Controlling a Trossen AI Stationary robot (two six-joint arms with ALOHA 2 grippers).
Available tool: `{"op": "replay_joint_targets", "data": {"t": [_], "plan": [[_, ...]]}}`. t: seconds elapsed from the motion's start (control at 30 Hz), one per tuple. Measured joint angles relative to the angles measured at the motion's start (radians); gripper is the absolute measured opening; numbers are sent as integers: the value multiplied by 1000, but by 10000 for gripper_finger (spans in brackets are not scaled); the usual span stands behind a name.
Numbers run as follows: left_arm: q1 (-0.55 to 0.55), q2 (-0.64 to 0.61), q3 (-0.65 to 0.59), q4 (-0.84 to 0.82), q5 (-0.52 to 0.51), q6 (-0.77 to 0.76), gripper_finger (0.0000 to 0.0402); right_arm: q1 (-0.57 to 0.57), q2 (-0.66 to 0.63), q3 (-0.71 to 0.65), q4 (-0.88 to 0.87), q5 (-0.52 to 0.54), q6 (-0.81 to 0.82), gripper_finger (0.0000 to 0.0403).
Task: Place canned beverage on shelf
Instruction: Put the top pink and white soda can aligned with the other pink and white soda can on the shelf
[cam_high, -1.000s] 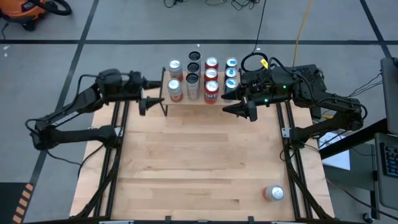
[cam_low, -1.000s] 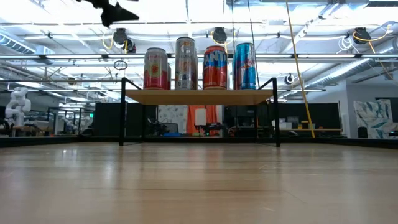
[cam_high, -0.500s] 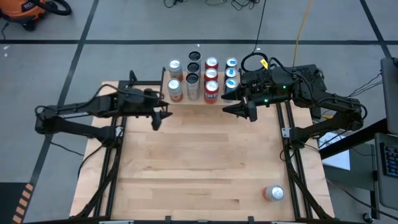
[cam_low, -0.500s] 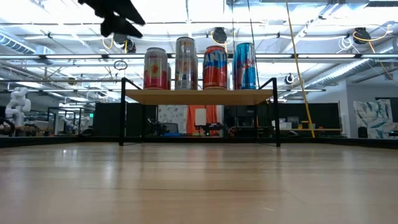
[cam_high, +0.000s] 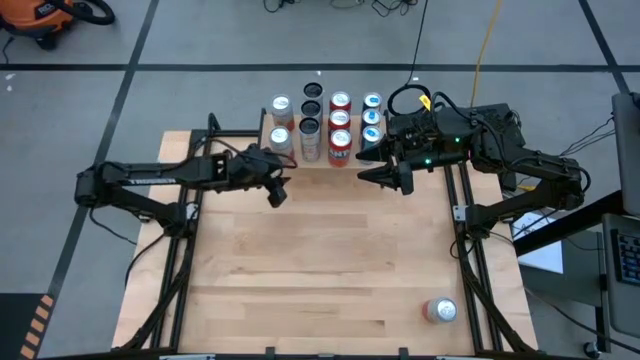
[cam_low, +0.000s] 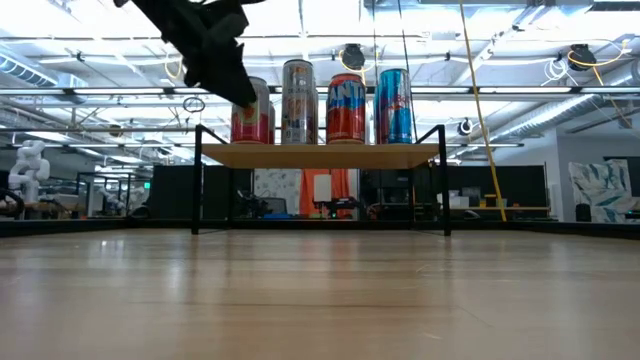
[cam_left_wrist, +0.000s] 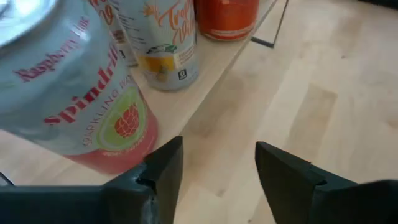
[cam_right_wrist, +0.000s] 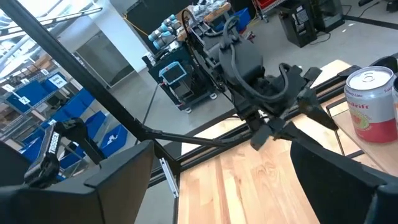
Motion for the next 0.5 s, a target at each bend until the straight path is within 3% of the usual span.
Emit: {"op": "replay_joint_targets", "data": {"t": [0.27, 0.5], "plan": [[0, 56, 0, 14, -67, 53, 135, 0, 0, 0, 0, -1, -3, 357], [2, 72, 0, 63, -134, 106, 104, 0, 0, 0, 0, -6, -3, 357]]}}
